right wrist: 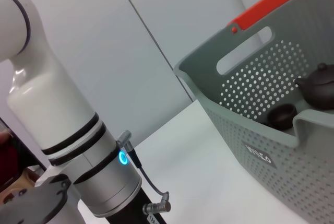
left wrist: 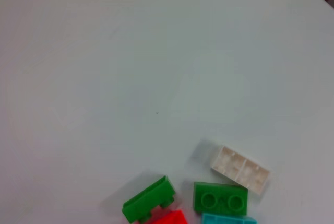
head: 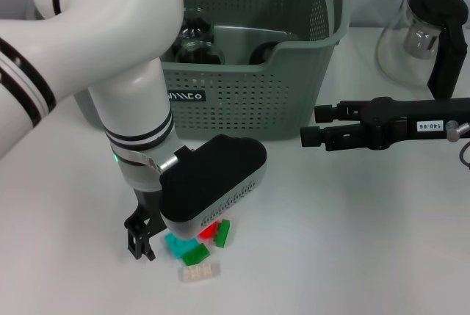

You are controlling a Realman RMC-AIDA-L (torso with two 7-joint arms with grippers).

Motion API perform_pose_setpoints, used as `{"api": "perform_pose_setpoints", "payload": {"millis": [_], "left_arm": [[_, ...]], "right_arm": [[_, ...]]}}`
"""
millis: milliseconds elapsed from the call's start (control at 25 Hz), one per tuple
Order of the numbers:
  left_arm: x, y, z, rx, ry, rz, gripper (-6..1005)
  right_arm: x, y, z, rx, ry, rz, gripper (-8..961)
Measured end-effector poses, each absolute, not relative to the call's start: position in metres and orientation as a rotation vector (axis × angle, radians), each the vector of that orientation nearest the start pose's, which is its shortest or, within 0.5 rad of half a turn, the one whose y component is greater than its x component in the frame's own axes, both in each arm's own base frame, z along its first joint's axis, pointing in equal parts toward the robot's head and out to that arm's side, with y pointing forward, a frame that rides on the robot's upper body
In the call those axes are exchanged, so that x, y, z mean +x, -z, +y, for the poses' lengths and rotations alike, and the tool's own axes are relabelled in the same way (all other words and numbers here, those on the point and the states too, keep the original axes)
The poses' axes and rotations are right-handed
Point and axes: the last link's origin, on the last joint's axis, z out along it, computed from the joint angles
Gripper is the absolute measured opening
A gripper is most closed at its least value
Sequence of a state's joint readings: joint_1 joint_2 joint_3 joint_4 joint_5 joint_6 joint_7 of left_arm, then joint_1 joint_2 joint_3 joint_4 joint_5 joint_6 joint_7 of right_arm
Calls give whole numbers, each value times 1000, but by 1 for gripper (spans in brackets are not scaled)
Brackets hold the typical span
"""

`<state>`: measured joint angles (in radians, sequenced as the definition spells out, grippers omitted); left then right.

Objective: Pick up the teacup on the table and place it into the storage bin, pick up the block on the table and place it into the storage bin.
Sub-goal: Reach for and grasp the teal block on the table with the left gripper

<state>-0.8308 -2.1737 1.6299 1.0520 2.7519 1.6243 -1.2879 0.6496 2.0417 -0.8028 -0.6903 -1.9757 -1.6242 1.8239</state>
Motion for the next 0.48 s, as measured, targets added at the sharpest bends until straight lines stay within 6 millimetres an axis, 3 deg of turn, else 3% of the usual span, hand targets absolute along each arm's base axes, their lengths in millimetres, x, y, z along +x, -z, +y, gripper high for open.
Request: {"api": "perform_pose_setpoints", "payload": {"millis": [480], "left_arm": [[-160,76,333,-3006,-1168,1249,899]], "right_arm": [[213,-6,354,-2843,-720,1000,943]]}}
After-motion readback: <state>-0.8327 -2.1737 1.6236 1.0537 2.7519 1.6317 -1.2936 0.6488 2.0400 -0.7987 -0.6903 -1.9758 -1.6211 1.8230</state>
